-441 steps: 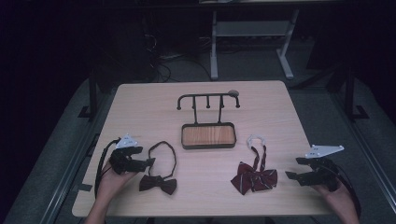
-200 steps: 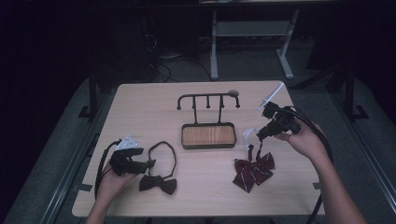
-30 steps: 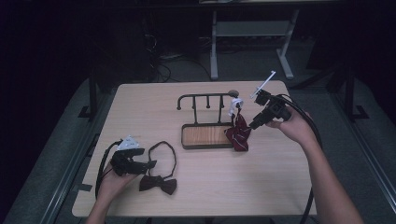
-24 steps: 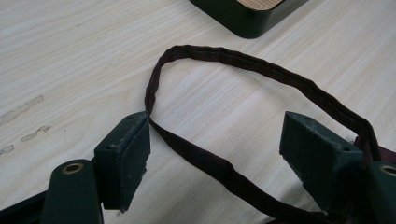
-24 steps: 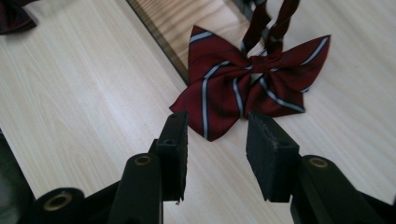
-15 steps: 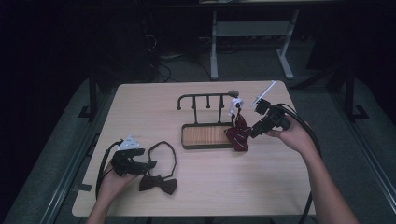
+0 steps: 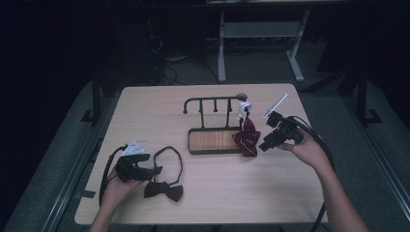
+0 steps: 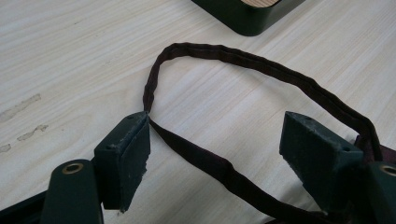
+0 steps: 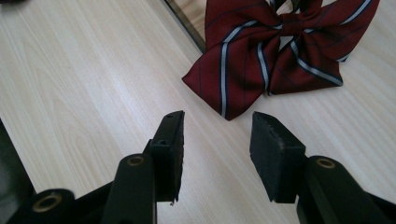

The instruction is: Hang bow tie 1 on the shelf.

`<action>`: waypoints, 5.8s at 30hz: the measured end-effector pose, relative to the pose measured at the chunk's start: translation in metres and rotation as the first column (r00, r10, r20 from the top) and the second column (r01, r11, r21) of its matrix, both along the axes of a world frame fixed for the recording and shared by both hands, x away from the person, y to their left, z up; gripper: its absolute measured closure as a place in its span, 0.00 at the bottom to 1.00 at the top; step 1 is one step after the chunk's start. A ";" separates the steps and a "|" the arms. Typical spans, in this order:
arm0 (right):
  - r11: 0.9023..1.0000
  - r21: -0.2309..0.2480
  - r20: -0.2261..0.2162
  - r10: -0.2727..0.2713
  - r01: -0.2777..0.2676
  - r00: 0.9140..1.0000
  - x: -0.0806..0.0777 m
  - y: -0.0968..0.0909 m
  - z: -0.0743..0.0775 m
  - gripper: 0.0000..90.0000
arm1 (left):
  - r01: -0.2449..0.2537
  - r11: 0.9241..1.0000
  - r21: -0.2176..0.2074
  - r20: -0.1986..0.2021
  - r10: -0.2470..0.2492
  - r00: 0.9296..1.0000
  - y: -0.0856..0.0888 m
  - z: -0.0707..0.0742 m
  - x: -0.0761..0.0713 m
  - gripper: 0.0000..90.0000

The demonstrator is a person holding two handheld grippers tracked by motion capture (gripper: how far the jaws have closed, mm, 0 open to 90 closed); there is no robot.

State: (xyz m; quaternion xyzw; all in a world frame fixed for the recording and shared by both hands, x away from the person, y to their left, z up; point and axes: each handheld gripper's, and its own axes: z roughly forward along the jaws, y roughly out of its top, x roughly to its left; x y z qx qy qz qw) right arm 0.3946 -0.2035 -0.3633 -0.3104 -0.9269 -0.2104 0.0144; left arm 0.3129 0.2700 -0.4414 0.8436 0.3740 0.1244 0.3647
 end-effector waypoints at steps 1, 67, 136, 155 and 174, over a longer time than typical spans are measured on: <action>1.000 0.001 -0.002 -0.006 0.006 1.000 -0.001 -0.001 -0.001 0.60 | 0.000 1.000 0.001 -0.001 0.000 1.000 0.000 0.000 0.000 0.28; 0.989 0.141 0.026 -0.053 0.048 0.998 -0.067 -0.037 -0.057 0.46 | 0.031 0.997 0.070 0.019 -0.032 0.999 -0.009 0.003 0.004 0.28; 0.987 0.161 0.050 -0.033 0.024 0.998 -0.073 -0.033 -0.053 0.44 | 0.067 0.961 0.268 -0.235 -0.002 0.972 -0.022 0.001 0.083 0.99; 0.987 0.161 0.040 -0.035 0.028 0.999 -0.071 -0.035 -0.056 0.44 | 0.143 0.969 0.200 -0.215 -0.099 0.972 -0.022 0.041 0.070 1.00; 0.985 0.168 0.044 -0.041 0.034 0.998 -0.071 -0.039 -0.056 0.44 | 0.234 0.955 0.182 -0.187 -0.200 0.962 -0.033 0.081 0.054 1.00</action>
